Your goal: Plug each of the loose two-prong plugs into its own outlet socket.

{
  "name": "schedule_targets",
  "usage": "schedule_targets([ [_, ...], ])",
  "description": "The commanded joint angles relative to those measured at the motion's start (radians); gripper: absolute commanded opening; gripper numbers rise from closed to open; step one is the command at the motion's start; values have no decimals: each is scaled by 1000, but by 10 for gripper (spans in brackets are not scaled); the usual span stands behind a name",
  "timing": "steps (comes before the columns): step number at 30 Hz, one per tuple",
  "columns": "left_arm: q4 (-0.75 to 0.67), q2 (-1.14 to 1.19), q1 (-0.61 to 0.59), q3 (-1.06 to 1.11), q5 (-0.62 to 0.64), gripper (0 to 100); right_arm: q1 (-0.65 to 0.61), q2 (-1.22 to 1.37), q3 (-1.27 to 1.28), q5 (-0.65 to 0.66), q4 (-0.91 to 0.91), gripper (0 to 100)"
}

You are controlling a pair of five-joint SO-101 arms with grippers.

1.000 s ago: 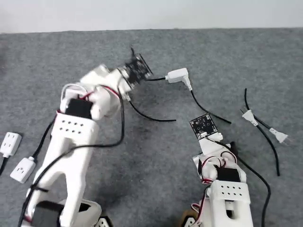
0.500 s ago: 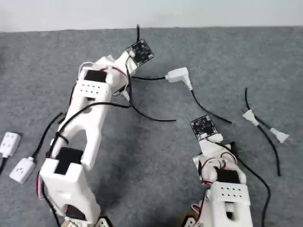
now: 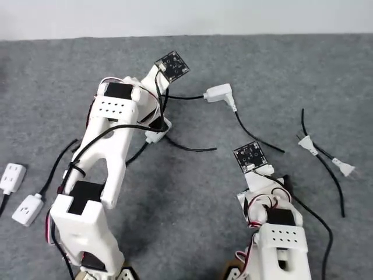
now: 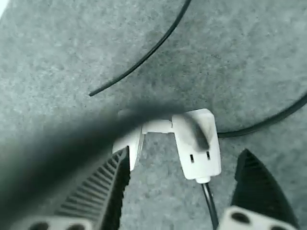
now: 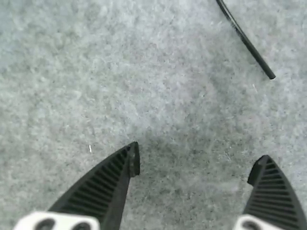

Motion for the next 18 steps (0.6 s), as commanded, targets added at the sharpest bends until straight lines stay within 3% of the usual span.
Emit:
schedule_targets([
  [1,20,-69,-8,-48,-15,318,2,-15,-8,9,-16,357],
  [7,92,-135,3,-54,-17,317,2,-15,-6,9,-18,357],
  [13,193,-382,2,-51,-21,316,2,-15,-6,9,-18,357],
  [18,201,-552,-97,-48,-51,316,2,-15,-6,9,-18,357],
])
